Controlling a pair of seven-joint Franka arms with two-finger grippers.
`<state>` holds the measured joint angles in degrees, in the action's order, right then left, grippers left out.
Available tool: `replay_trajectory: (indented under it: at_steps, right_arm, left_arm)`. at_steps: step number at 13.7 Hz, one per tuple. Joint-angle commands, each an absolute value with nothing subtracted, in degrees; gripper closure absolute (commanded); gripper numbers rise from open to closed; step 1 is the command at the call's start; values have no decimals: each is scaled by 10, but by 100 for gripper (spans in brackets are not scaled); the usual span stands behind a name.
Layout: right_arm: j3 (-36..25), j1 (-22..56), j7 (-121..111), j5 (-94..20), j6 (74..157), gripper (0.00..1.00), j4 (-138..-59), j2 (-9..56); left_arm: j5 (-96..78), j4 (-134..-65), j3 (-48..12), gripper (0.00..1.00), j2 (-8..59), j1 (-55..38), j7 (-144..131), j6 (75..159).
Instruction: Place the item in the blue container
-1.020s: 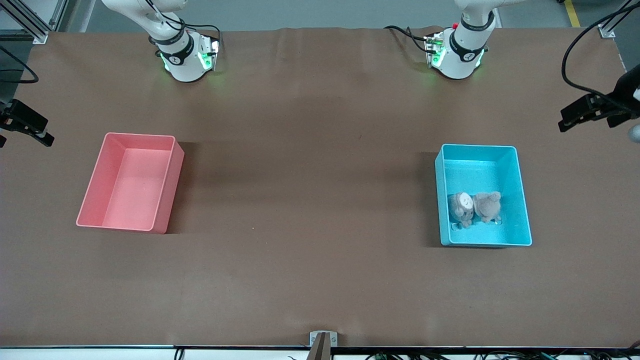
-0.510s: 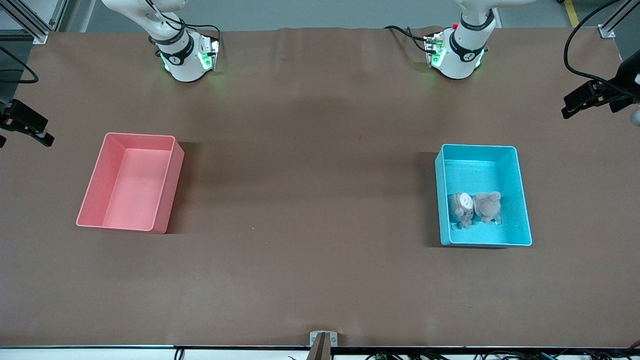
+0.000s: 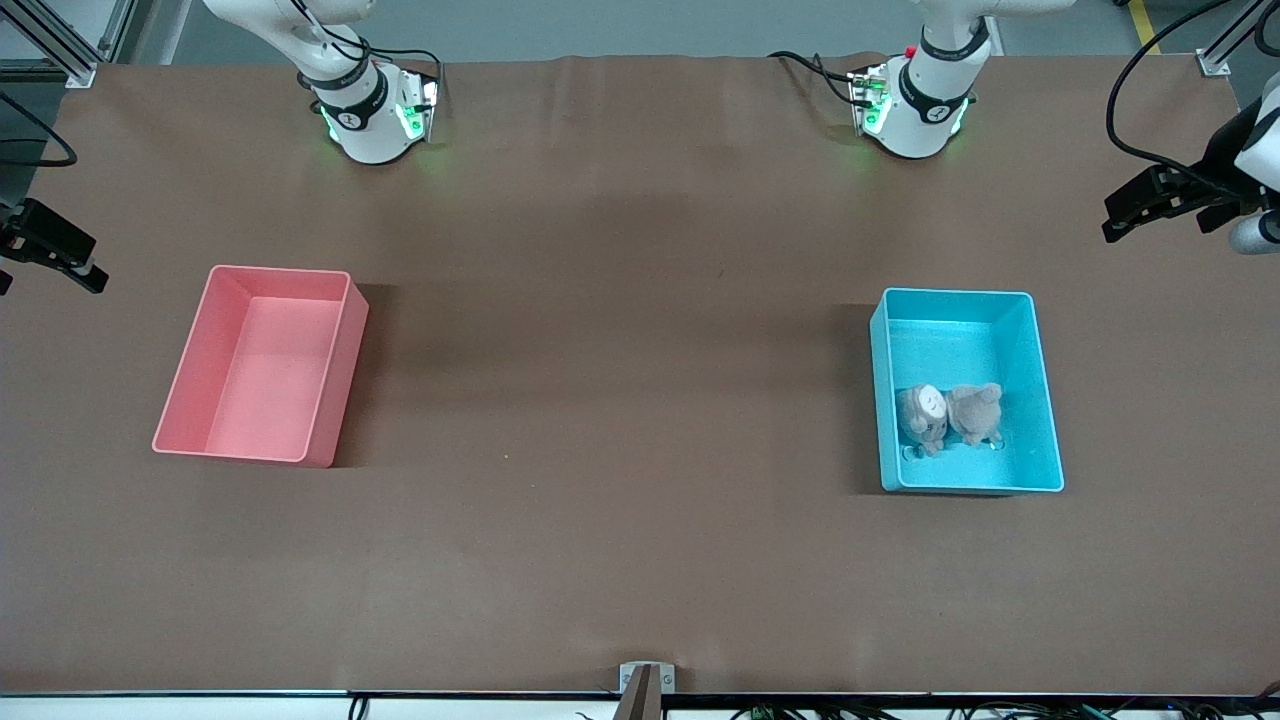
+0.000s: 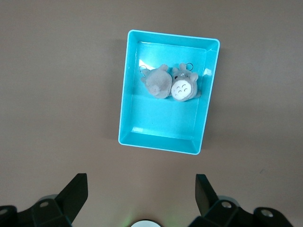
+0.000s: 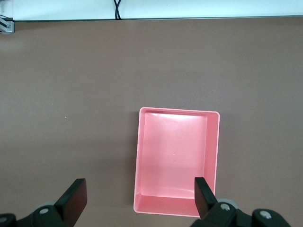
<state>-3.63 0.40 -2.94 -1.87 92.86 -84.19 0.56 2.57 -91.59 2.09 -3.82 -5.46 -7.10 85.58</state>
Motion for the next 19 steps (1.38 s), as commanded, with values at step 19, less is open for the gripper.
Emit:
replay_trajectory:
  at_steps: [19]
  right_arm:
    - [-25,-8,-33,-8,925,0,-831,11]
  left_arm:
    - [19,-935,-4,0,-71,-47,-72,868]
